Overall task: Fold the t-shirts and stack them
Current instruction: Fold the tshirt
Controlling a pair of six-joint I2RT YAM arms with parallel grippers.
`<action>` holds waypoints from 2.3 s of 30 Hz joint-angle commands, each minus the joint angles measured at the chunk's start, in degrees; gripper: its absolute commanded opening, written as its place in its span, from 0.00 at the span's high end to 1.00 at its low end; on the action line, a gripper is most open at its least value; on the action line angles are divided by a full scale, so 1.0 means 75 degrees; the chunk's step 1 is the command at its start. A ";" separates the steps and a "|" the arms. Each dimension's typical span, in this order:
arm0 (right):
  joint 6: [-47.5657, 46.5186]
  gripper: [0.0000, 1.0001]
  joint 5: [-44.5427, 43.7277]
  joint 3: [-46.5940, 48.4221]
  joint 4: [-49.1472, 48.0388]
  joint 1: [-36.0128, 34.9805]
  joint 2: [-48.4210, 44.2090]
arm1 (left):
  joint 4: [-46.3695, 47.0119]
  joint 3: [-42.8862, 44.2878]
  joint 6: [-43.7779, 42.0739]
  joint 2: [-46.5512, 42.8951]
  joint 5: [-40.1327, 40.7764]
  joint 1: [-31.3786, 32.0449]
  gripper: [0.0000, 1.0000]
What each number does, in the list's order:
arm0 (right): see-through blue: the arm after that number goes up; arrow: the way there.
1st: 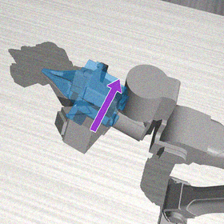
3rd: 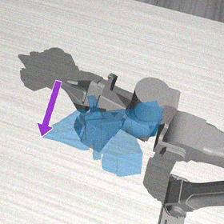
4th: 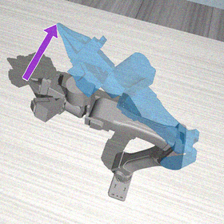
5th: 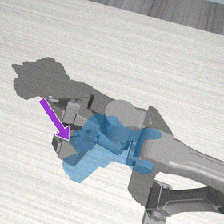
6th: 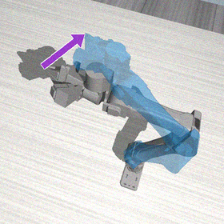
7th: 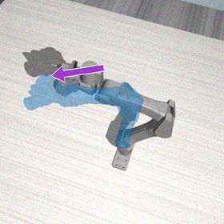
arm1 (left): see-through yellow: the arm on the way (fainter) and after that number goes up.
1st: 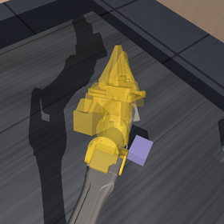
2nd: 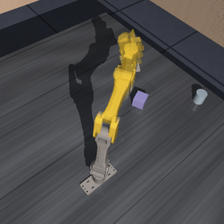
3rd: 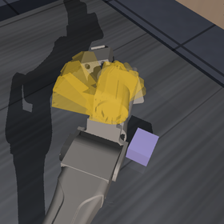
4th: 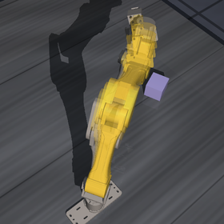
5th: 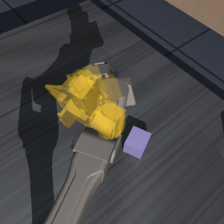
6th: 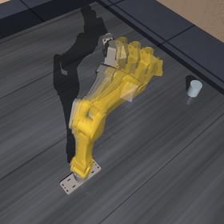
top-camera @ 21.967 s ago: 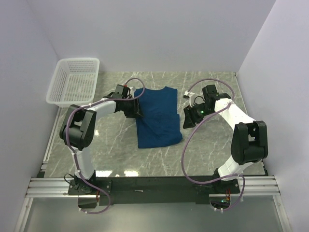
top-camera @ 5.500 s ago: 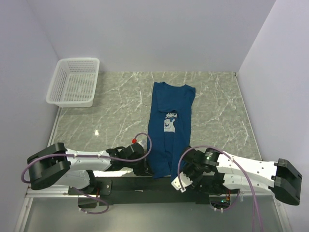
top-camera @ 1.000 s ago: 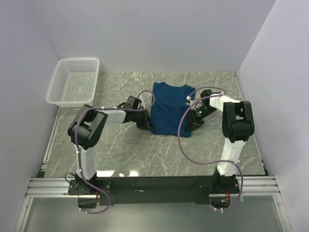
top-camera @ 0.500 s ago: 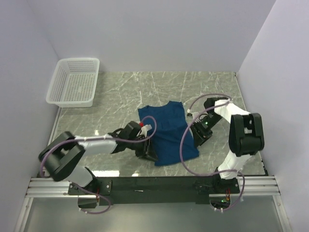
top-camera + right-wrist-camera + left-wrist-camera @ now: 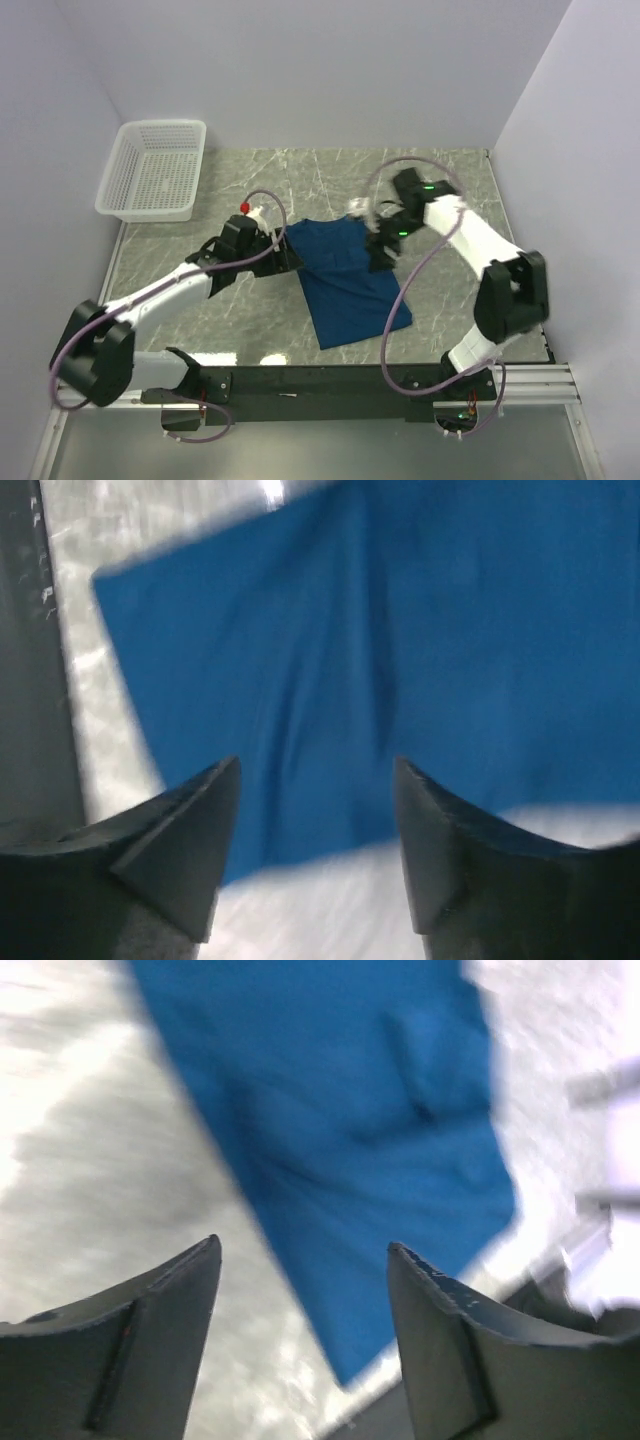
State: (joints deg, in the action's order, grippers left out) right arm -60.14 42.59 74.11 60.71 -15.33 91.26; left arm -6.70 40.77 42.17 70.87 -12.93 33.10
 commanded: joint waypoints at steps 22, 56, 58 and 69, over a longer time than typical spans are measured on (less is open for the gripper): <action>0.1033 0.64 -0.1002 0.1627 -0.0852 -0.2046 0.2244 | 0.1315 0.0947 -0.1170 0.2091 -0.1475 -0.0757 0.42; 0.1386 0.10 0.0355 0.0605 -0.1230 -0.1273 0.0859 | 0.1468 0.2074 -0.1228 0.3277 -0.1605 0.0075 0.49; 0.1641 0.10 0.0276 0.1318 -0.0829 -0.0934 0.1248 | 0.1304 0.2355 -0.1531 0.3394 -0.1500 0.0075 0.49; 0.3459 0.42 -0.2338 0.1065 -0.1964 -0.0663 0.1905 | 0.0157 0.2872 -0.1956 0.3840 -0.0740 0.0098 0.53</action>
State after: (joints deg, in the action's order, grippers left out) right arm -38.87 30.85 82.83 48.47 -20.69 106.17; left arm -2.55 62.08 29.08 100.05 -22.17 33.69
